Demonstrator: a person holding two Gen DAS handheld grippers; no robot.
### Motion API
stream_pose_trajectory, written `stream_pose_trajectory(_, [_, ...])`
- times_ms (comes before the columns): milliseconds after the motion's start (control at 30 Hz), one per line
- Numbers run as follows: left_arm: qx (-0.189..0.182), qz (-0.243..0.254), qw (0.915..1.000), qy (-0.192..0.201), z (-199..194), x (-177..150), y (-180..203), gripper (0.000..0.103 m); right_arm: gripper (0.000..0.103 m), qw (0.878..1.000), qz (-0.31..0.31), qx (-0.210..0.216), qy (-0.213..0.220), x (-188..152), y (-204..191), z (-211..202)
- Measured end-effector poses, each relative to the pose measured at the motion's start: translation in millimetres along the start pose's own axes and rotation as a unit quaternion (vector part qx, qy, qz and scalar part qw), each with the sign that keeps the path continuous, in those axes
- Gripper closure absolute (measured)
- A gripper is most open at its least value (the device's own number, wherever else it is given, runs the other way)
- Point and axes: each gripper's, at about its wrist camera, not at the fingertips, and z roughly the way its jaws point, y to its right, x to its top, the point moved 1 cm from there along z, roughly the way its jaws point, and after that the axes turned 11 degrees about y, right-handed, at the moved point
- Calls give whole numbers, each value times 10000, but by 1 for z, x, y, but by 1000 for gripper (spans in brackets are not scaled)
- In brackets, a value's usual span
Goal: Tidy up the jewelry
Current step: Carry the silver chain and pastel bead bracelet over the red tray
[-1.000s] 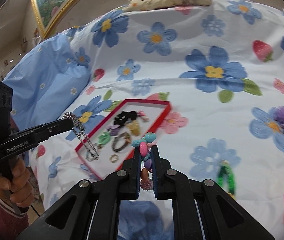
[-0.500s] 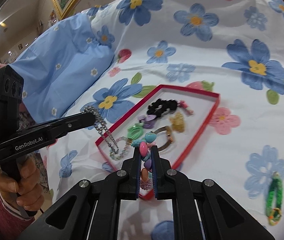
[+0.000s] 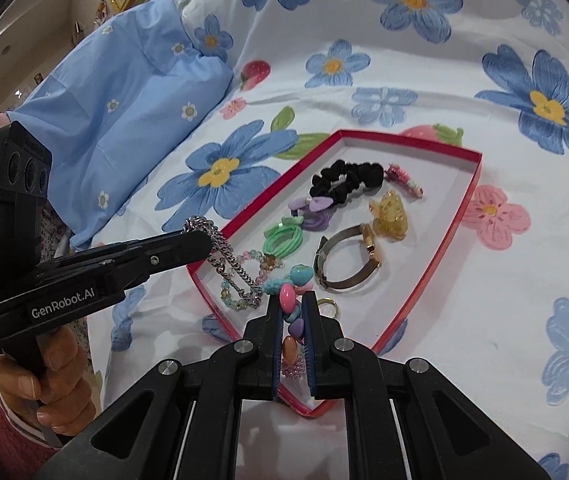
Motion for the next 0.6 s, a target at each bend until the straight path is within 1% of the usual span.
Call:
stream_pose_trajectory(233, [177,-175,9995,-209,17,-11,-21,96,94,9996,-9,-29,-290,-10,4,20])
stream_pose_trajectory(433, [358,-247,9983,-387,31,-21,-35,96,94,9984,53,-179,-527,-19,17,35])
stream_pose_trajectory(600, [472,-281,9972,-505,40,-27,-42,96,93,9977,-73,-246,-623,-20,19,40])
